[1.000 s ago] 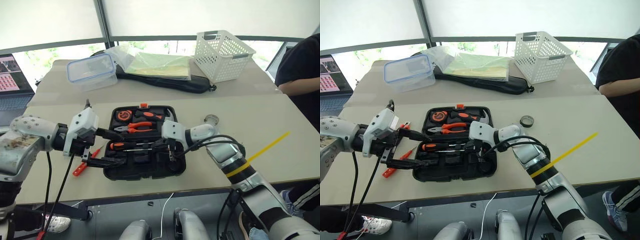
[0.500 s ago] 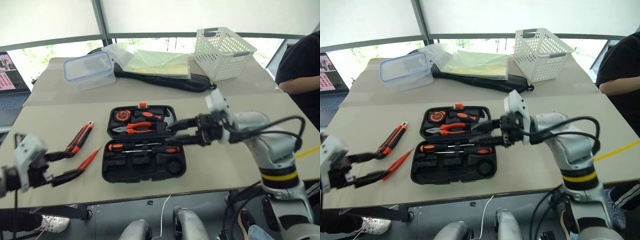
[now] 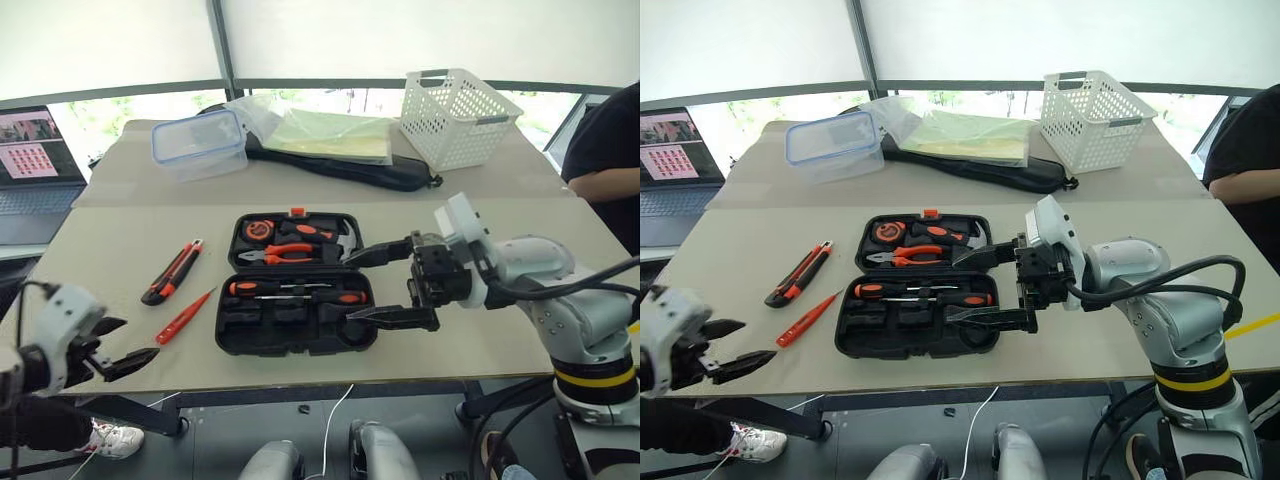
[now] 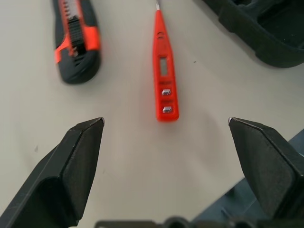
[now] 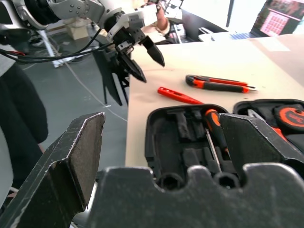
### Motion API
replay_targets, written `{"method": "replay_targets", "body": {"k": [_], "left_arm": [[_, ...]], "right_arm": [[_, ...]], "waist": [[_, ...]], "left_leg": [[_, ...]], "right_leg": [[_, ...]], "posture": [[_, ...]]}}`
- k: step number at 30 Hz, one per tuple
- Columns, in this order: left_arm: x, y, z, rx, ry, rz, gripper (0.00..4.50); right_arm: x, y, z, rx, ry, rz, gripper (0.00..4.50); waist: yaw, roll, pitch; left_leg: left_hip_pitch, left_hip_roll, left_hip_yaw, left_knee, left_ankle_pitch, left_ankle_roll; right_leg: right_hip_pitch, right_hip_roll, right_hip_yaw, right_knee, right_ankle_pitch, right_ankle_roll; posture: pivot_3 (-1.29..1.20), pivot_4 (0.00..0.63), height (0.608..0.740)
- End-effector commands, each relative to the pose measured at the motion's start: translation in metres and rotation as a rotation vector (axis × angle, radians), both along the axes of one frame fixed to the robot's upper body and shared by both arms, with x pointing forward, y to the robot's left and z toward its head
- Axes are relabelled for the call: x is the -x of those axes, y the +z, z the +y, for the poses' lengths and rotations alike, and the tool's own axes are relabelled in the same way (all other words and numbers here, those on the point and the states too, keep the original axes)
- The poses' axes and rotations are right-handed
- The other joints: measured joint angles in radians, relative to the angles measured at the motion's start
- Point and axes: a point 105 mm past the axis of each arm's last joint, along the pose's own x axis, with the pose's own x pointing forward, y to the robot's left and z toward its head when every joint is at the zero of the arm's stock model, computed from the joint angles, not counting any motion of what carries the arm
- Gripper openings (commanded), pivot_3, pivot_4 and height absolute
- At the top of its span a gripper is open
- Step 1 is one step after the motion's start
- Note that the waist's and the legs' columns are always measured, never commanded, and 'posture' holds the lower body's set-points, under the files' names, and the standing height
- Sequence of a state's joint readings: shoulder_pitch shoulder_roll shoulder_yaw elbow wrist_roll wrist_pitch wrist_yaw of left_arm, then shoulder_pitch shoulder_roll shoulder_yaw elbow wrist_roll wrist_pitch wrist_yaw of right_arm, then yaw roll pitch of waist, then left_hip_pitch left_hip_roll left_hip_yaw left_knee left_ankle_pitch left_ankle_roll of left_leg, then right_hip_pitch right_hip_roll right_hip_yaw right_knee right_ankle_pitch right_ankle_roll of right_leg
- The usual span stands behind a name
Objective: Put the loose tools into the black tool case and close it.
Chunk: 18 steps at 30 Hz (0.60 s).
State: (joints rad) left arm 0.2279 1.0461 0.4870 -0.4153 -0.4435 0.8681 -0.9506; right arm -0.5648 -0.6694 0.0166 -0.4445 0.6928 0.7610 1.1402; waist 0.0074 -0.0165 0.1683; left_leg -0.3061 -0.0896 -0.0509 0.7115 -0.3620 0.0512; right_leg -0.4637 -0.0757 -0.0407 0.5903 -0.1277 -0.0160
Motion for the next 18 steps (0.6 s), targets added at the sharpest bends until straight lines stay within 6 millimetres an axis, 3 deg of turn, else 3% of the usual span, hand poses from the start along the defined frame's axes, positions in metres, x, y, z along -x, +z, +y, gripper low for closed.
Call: {"method": "replay_targets", "body": {"k": [1,4,7,12,15,16,18], "left_arm": [[-0.017,-0.016,0.006,-0.066,0.052,0.082,4.50],[-0.029,-0.026,0.008,-0.118,0.030,0.102,4.50],[-0.034,-0.034,0.007,-0.130,-0.001,0.116,3.79],[-0.037,-0.046,0.012,-0.160,0.012,0.141,1.94],[-0.040,-0.041,0.010,-0.127,0.014,0.119,0.85],[-0.041,-0.035,0.009,-0.109,0.020,0.102,0.55],[-0.043,-0.024,0.011,-0.088,0.029,0.070,0.43]], "right_arm": [[0.007,0.009,-0.001,-0.018,0.000,-0.048,4.44],[0.010,0.007,-0.002,-0.014,-0.013,-0.051,4.44],[0.011,0.006,-0.004,-0.012,-0.030,-0.053,4.50],[0.011,0.005,-0.008,-0.004,-0.051,-0.054,4.50],[0.011,0.005,-0.011,0.003,-0.061,-0.053,4.50],[0.011,0.005,-0.012,0.006,-0.064,-0.054,4.50],[0.011,0.004,-0.015,0.014,-0.072,-0.052,4.50]], "waist": [[-0.005,0.000,0.000],[-0.013,0.000,0.000],[-0.017,0.001,0.000],[-0.014,0.002,-0.001],[-0.011,0.002,-0.001],[-0.011,0.002,-0.001],[-0.012,0.002,-0.001]], "left_leg": [[0.000,0.000,0.000,0.000,0.000,0.000],[-0.006,0.000,0.001,-0.001,0.000,-0.001],[-0.009,-0.001,0.001,0.000,0.000,-0.001],[-0.008,-0.001,0.001,0.000,0.000,-0.002],[-0.005,0.000,0.001,0.000,0.000,-0.002],[-0.004,0.001,0.001,0.000,0.001,-0.002],[-0.002,0.002,0.000,-0.001,0.001,-0.003]], "right_leg": [[-0.001,0.000,0.000,0.002,0.000,0.000],[-0.007,0.001,-0.001,0.003,0.000,0.000],[-0.010,0.000,-0.001,0.003,0.000,-0.001],[-0.008,-0.001,0.000,-0.001,0.000,-0.001],[-0.006,-0.002,0.002,0.002,0.000,0.000],[-0.005,-0.002,0.002,0.002,0.000,0.000],[-0.004,-0.001,0.003,0.003,-0.002,0.003]], "posture": [[0.00,0.150,0.740],[0.00,0.150,0.740],[0.00,0.150,0.740],[0.00,0.150,0.740],[0.00,0.150,0.740],[0.00,0.150,0.740],[0.00,0.150,0.740]]}}
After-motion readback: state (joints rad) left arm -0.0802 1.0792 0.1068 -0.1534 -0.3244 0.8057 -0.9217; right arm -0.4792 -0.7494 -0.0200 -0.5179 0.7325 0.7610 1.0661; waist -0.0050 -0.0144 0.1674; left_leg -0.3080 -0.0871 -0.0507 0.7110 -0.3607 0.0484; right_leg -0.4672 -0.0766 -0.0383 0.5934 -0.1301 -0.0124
